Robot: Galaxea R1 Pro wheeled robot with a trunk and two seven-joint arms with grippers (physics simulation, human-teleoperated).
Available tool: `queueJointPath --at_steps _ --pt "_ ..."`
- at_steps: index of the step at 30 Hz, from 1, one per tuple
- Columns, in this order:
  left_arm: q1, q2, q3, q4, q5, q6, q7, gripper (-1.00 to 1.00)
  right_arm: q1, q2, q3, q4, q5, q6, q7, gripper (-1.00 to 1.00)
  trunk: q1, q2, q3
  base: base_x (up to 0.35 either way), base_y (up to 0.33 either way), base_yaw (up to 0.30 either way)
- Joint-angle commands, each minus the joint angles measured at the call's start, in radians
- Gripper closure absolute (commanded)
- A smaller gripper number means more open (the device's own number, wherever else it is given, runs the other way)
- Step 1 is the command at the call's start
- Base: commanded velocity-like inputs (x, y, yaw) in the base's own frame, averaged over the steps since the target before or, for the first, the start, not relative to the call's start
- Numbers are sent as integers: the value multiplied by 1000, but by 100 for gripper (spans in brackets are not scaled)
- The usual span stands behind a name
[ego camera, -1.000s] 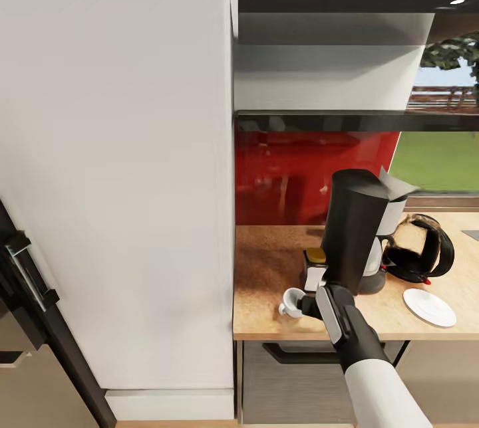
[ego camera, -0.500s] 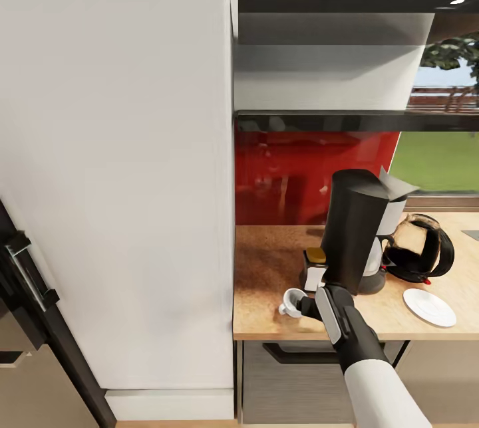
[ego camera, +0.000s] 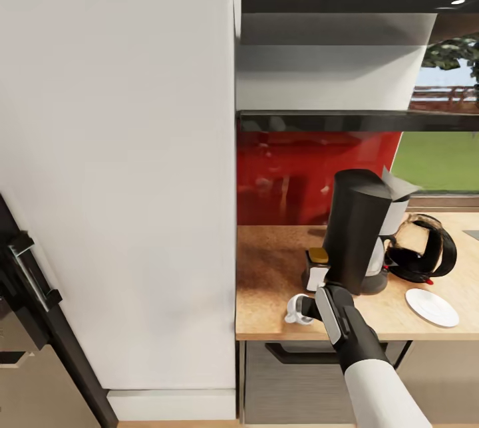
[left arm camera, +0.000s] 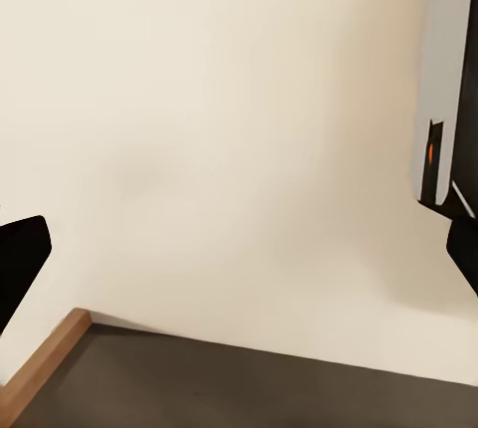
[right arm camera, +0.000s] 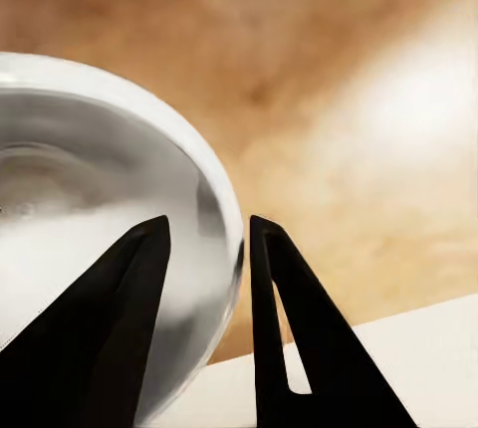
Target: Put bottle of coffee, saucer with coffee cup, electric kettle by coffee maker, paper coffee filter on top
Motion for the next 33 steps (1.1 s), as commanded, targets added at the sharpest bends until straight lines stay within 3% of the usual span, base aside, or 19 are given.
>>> queueJointPath --at_steps 1,33 --pt "0 0 4 -2 -4 3 -1 -100 0 1 -2 -1 -23 -1 -9 100 1 -2 -2 0 87 0" --pt "0 0 4 -2 -4 0 -1 -100 0 6 0 -9 -23 -1 -10 100 1 -2 -2 0 6 0"
